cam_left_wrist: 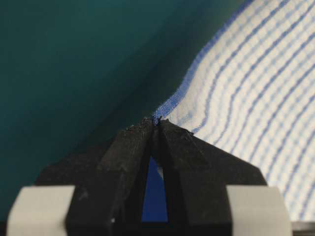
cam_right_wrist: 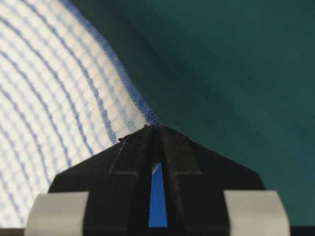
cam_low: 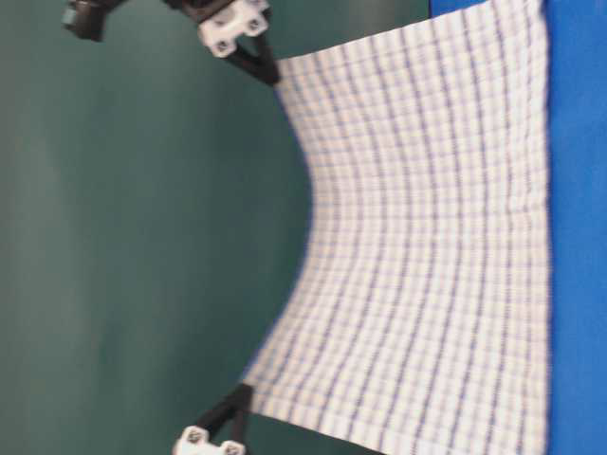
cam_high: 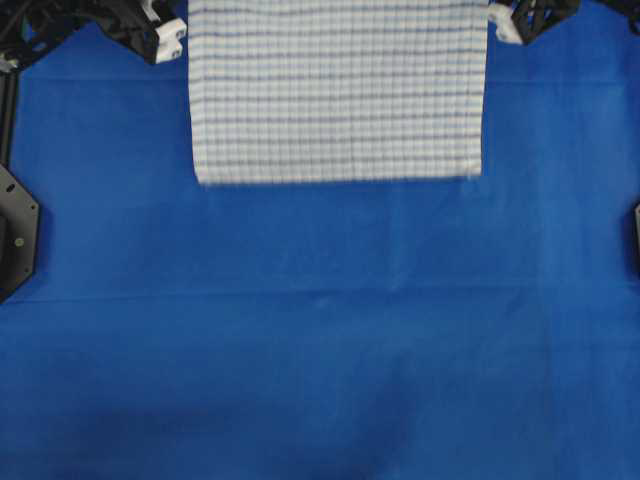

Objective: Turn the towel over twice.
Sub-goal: 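Lift the far towel edge high with both grippers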

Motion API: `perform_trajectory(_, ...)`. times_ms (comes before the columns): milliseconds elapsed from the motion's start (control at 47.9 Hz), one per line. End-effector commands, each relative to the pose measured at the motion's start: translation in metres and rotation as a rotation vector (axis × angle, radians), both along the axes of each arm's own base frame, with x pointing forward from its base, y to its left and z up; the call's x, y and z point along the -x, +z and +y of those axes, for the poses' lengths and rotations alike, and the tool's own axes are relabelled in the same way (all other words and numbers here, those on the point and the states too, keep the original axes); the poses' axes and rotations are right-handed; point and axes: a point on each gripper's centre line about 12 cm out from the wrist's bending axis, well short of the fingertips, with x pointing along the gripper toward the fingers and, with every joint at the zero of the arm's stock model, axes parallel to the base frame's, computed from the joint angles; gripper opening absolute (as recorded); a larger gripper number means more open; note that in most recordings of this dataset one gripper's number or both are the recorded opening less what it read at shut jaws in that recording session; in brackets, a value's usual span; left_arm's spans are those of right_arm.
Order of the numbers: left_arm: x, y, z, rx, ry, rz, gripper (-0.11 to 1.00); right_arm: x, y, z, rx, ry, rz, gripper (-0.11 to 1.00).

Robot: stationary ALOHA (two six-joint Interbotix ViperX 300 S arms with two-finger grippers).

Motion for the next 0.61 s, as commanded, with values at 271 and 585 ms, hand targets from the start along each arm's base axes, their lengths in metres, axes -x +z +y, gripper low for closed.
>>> perform_trajectory(271,0.014,0.059,-0.018,-0.141,-0.018,-0.125,0.05,0.017,0.08,0.017,0.129,0.014,-0.092,0.06)
perform_trajectory(585,0.02,0.066,-0.066,-0.158,-0.143,-0.168,0.04,0.025,0.094,0.075,0.097,0.139,-0.114,0.06)
